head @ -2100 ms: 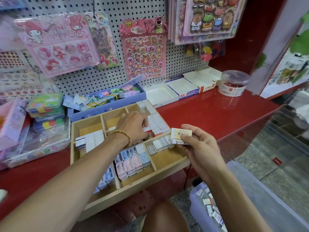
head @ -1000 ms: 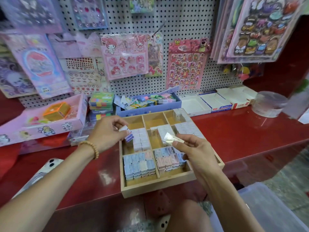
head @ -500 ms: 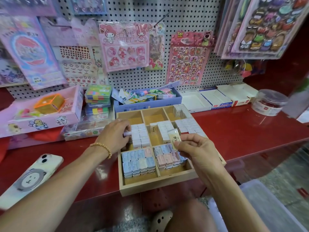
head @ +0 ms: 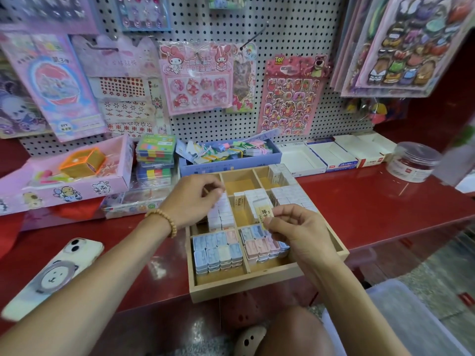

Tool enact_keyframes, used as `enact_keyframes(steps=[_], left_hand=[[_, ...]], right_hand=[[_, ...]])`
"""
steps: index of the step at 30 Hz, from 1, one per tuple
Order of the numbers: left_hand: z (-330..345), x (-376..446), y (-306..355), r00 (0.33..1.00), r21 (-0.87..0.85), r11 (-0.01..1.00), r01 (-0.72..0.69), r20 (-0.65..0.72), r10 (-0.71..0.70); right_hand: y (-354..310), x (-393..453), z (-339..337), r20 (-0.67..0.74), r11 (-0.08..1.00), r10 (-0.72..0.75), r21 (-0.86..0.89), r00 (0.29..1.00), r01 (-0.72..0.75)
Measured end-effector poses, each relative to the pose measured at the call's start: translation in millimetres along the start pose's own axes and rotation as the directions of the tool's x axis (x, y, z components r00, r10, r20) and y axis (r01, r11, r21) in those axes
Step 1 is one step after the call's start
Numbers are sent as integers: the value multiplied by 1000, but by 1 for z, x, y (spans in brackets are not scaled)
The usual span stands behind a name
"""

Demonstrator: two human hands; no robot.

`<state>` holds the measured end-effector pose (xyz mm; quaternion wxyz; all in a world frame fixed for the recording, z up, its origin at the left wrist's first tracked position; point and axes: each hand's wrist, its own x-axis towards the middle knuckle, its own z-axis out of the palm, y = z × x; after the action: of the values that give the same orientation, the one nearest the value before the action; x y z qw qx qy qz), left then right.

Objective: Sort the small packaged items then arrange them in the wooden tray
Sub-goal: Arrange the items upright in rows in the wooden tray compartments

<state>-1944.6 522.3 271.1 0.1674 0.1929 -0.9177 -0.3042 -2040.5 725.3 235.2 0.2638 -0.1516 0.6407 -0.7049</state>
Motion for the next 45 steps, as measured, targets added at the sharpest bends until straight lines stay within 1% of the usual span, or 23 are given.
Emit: enact_keyframes(steps=[1, 2, 3, 4, 7, 11, 12, 14, 17, 19, 21, 25, 29, 33, 40, 42, 45], left_hand=[[2, -3, 13, 998, -142, 990, -14, 60, 23], [3, -5, 25, 992, -237, 971, -25, 111, 52], [5, -7, 34, 985, -289, 957, -36, 149, 82], [7, -7, 40, 978, -305, 951, -52, 175, 110], [12, -3, 47, 967, -230, 968, -98, 207, 147], [13, 7, 44, 968, -150, 983, -109, 207, 138], [13, 11, 41, 972, -99, 989, -107, 199, 125], [15, 21, 36, 978, 64, 991, -119, 182, 106], [25, 37, 24, 980, 298, 944, -140, 176, 89], [32, 47, 20, 979, 398, 906, -144, 188, 74], [39, 56, 18, 976, 461, 873, -158, 209, 67], [53, 71, 13, 968, 506, 843, -184, 241, 67], [62, 77, 5, 959, 511, 832, -215, 271, 81], [68, 79, -2, 962, 489, 847, -210, 260, 89], [70, 78, -5, 962, 485, 845, -226, 246, 116], [69, 79, -3, 959, 487, 844, -225, 265, 102], [60, 83, 4, 937, 493, 840, -225, 345, 48]], right_hand=[[-1, -1, 3, 8, 1000, -1, -1, 1000, 1], [-1, -2, 5, 16, 1000, -4, -3, 1000, 4], [-2, -3, 7, 27, 1000, -9, -8, 1000, 9], [-3, -4, 8, 37, 1000, -16, -15, 999, 17], [-5, -4, 9, 42, 999, -27, -39, 999, 29], [-6, -1, 4, -7, 996, -18, -84, 1000, 17], [-6, 0, 0, -36, 996, -17, -93, 999, 13], [-8, 4, -10, -110, 996, -15, -94, 994, 5], [-10, 8, -31, -199, 997, -21, -83, 980, 5], [-10, 11, -47, -249, 994, -43, -110, 968, 15], [-11, 11, -61, -283, 988, -77, -150, 956, 35], [-15, 13, -85, -305, 953, -173, -291, 936, 81], [-12, 17, -101, -304, 922, -239, -368, 922, 118], [-7, 19, -111, -306, 917, -252, -380, 918, 125], [-1, 20, -116, -307, 918, -243, -379, 920, 116], [-1, 17, -117, -306, 921, -237, -373, 922, 113], [-4, 10, -120, -307, 922, -240, -368, 921, 118]])
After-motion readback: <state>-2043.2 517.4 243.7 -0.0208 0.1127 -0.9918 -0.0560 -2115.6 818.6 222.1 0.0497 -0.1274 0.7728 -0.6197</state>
